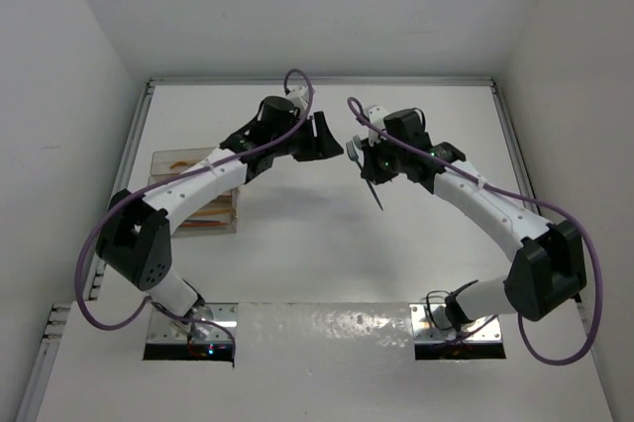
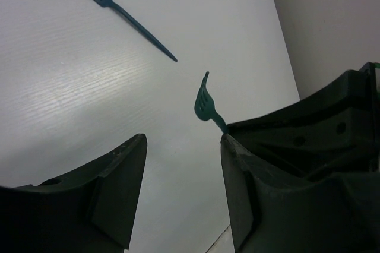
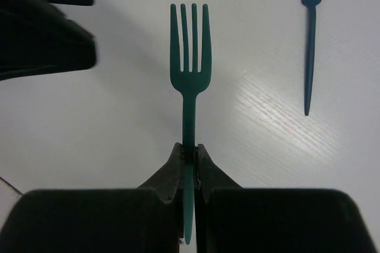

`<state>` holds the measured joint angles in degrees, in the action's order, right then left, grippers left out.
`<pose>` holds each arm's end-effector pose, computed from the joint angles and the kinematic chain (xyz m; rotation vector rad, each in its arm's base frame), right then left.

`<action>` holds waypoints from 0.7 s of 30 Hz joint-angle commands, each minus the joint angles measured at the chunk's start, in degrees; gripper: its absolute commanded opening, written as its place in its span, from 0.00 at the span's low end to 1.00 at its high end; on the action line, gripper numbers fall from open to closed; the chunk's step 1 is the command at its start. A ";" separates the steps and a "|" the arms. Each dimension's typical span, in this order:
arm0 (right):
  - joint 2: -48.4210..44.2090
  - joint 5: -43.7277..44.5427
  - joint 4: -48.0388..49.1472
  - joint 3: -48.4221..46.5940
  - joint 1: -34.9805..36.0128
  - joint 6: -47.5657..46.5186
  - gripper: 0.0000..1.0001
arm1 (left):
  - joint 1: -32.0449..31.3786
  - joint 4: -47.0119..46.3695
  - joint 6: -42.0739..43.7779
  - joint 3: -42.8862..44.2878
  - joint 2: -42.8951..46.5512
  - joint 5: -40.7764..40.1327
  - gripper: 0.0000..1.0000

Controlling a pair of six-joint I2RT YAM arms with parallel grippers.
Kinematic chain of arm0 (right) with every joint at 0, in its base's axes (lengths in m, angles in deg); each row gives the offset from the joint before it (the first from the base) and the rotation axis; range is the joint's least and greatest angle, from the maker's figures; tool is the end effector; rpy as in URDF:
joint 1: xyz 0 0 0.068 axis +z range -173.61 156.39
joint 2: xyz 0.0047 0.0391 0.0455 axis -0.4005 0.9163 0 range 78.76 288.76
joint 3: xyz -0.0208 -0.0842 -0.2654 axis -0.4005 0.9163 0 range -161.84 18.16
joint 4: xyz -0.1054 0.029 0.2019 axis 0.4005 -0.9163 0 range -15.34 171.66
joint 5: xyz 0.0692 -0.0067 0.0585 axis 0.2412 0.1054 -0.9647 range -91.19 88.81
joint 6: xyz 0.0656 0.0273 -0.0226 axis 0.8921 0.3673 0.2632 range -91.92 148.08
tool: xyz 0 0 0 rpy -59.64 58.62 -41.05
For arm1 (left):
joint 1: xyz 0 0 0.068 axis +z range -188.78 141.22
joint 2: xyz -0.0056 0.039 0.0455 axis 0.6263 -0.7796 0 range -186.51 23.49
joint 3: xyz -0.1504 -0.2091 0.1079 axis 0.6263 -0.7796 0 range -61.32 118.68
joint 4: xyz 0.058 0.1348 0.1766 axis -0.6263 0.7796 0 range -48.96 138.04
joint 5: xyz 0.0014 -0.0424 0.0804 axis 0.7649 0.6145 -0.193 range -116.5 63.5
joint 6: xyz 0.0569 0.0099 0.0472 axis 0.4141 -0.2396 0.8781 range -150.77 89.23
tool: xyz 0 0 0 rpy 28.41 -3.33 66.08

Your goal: Sort the eating utensils into containers

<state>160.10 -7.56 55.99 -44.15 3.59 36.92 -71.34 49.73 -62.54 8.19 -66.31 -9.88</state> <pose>0.2589 0.1410 0.2732 -0.4356 2.3476 0.4346 0.2894 -0.2061 0.3024 0.2045 2.1974 -0.9617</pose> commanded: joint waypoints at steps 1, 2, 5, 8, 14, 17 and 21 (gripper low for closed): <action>-3.55 -3.03 1.33 0.69 0.75 2.67 0.00 | -1.45 -2.53 0.83 2.82 -1.25 -0.63 0.50; -3.91 -3.29 1.33 0.78 0.84 2.85 0.00 | -2.07 -2.45 0.83 3.25 -1.86 -0.63 0.50; -4.87 -4.17 1.41 0.78 0.92 3.37 0.00 | -3.39 -3.15 0.83 3.78 -3.27 -0.80 0.47; -5.49 -4.79 1.50 0.78 0.92 3.55 0.00 | -4.53 -3.68 0.74 4.84 -4.85 -0.98 0.45; -5.49 -6.28 1.24 1.22 1.01 3.99 0.00 | -5.32 -6.31 0.13 6.07 -6.44 -0.98 0.36; -5.49 -6.55 1.50 1.83 1.10 4.08 0.00 | -5.32 -7.10 -0.13 6.33 -6.62 -1.42 0.27; -5.40 -6.81 2.12 2.45 1.19 4.08 0.00 | -5.32 -7.55 -0.66 6.33 -7.05 -1.33 0.16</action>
<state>155.91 -12.96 55.88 -42.09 4.36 40.33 -76.19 45.71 -62.95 12.26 -72.91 -11.01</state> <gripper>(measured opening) 0.013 0.188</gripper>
